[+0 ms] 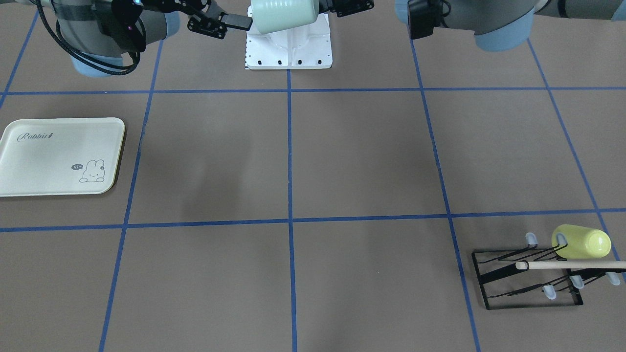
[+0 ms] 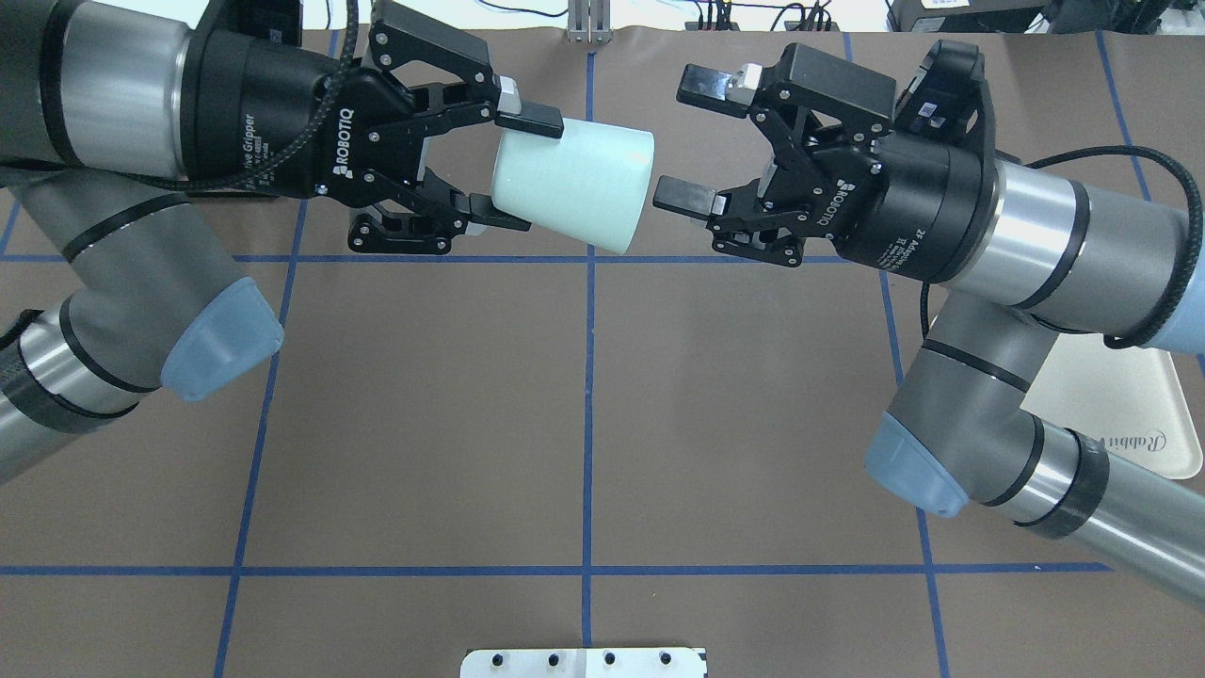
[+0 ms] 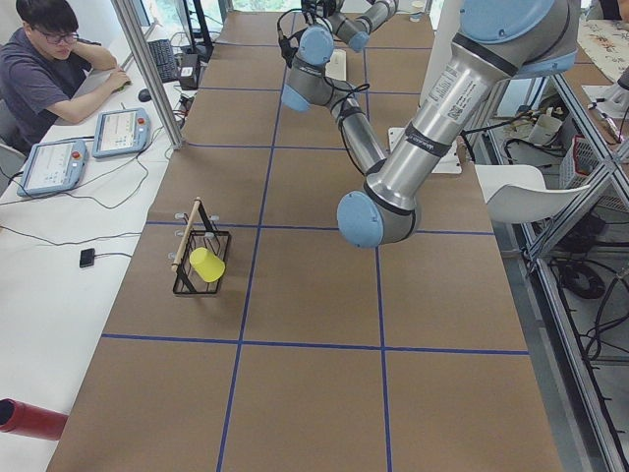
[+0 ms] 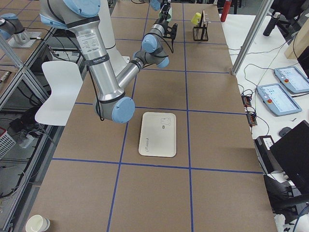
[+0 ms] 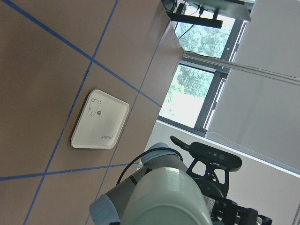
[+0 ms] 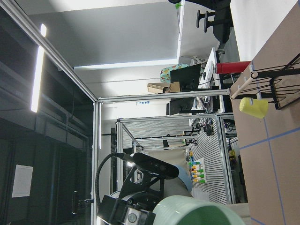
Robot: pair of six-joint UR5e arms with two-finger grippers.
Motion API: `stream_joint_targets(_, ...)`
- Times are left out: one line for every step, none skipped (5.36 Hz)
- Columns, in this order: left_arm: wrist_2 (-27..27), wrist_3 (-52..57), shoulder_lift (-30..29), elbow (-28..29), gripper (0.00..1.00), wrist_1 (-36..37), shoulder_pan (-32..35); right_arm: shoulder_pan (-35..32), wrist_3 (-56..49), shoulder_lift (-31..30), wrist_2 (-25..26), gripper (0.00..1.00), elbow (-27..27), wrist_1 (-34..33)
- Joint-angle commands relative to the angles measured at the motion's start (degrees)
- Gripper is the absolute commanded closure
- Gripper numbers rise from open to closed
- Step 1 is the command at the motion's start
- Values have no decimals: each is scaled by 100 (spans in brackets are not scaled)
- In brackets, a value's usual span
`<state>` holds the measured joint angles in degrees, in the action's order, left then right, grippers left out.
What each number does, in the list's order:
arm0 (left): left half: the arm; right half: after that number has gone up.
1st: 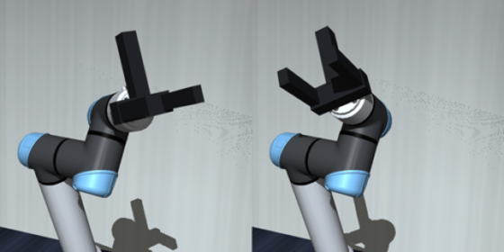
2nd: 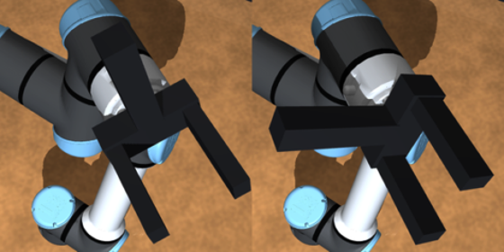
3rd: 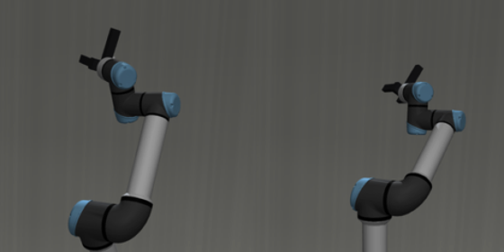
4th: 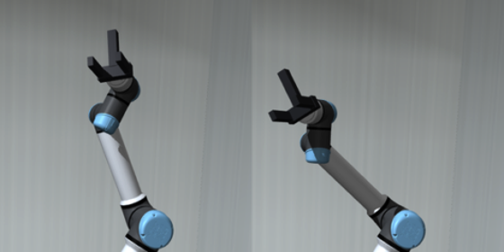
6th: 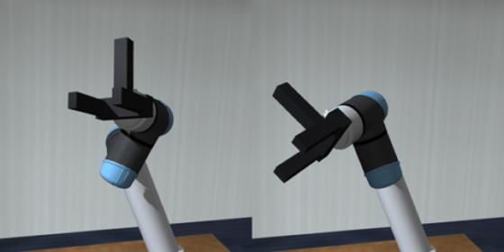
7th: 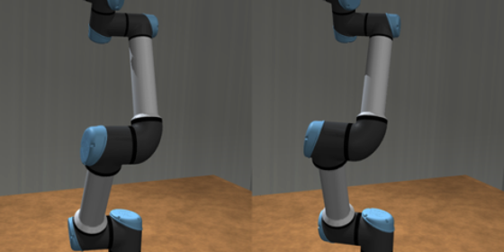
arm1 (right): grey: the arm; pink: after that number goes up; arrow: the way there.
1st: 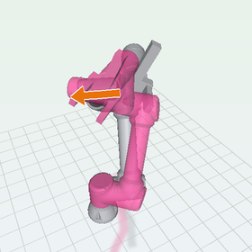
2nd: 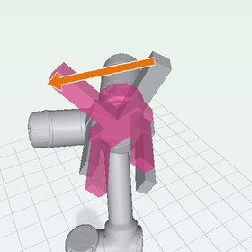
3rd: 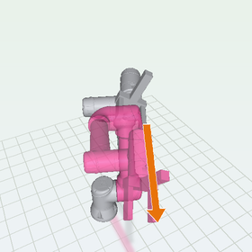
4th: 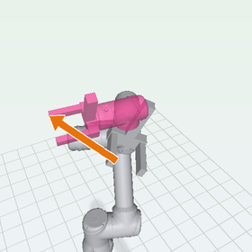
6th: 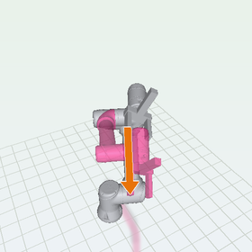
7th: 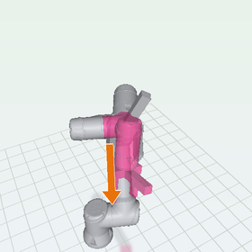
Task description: Left arm grabs green cup and hands to right arm on tray
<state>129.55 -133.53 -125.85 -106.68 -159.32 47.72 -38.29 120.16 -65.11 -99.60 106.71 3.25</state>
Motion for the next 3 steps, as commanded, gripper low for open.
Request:
stream_joint_targets(26, 2, -1, 7, 58, 6, -17, 14, 34, 16, -7, 2, 26, 0)
stream_joint_targets(27, 2, -1, 7, 58, -2, -44, 14, 43, 68, -7, 1, 26, 0)
stream_joint_targets(27, 2, -9, 7, 58, -2, -61, 14, 43, 121, 2, 1, 17, -18)
